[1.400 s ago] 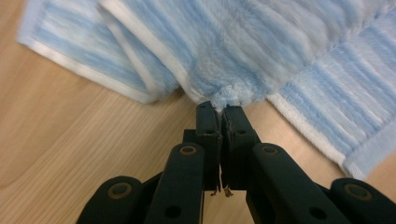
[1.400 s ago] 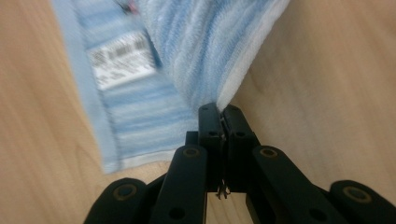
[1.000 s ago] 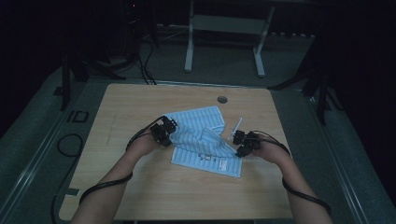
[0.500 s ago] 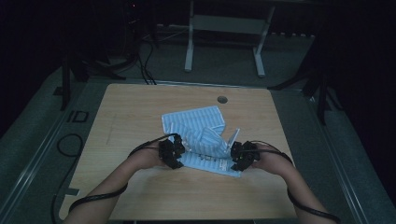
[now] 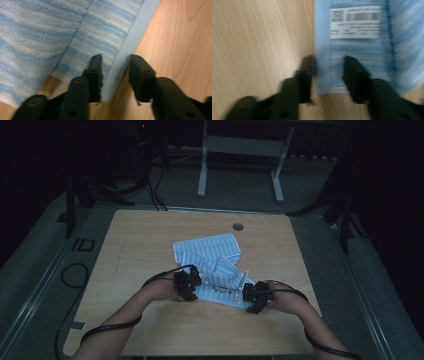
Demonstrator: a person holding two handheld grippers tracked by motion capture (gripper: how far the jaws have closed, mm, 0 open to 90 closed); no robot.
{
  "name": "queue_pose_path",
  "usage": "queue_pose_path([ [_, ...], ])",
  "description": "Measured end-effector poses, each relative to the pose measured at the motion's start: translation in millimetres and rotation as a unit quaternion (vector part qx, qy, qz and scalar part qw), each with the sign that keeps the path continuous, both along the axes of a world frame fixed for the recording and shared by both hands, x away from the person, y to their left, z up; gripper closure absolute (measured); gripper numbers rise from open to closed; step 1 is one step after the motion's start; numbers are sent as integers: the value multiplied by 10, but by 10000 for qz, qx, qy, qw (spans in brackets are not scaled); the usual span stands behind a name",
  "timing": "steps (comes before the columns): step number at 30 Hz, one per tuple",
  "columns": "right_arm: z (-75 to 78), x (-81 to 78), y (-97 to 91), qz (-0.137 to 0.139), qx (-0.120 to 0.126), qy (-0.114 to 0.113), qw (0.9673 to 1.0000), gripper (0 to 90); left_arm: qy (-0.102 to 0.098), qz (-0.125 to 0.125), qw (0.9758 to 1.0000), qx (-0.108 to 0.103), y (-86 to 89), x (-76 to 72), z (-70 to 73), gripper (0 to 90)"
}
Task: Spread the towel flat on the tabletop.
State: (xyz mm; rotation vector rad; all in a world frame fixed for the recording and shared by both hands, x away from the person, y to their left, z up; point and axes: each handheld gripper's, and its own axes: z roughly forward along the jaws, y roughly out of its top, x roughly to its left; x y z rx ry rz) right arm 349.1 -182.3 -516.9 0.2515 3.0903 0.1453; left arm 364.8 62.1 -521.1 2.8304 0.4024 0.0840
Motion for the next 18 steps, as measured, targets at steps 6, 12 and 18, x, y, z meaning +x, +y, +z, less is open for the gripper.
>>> queue_pose_path([
  [6, 8, 25, 3, 10, -58, -7, 10000, 841, 25, 44, 10000, 41, -29, -13, 7, 848],
  [12, 94, 10, -27, 7, 51, -29, 10000, 845, 38, 151, 9999, -73, 9, -64, 135, 857],
  [18, 326, -84, -73, 15, 291, -187, 9994, 844, -24, 211, 9995, -223, 91, -295, 432, 855],
])
